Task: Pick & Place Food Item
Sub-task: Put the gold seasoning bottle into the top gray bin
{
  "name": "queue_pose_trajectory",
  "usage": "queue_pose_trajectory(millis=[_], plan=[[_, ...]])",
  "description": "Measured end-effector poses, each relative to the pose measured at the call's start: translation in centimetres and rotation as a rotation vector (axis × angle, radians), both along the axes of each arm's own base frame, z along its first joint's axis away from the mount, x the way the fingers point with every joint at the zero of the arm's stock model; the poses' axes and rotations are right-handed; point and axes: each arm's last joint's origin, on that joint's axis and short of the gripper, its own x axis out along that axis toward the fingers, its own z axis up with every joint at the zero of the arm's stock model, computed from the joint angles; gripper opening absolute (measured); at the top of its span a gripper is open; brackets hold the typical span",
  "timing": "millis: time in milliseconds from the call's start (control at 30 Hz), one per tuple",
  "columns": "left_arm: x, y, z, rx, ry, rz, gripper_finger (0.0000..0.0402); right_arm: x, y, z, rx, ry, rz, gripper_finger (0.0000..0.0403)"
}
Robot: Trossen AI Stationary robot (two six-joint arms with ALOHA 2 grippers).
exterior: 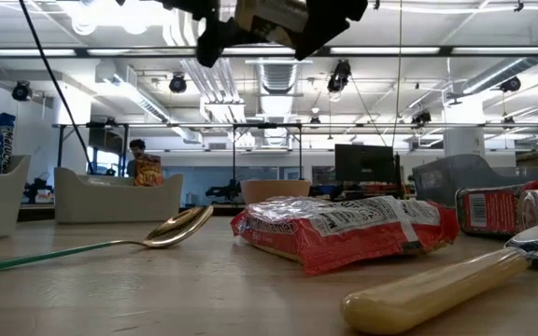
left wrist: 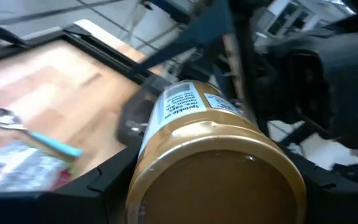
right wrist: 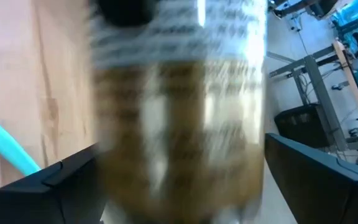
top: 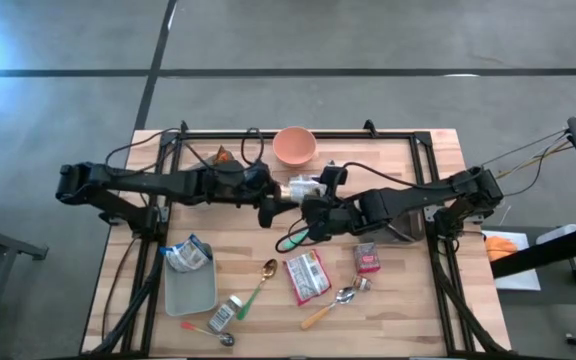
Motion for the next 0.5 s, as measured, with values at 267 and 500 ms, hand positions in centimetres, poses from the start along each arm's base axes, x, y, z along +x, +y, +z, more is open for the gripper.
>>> queue_pose_trajectory(millis=[267,500], plan=[[-3.1,1.2,2.1,0.096,0.176,0.121,0.0271,-0.1,0.0,-0.1,0.002,0.0,-0.01,0.0375],[-6.1,2.1,3.2,0.232,0.514,0.276,0.0271,-0.7,-0.1,-0.6,0.061,-0.017,-0.105,0.0375]])
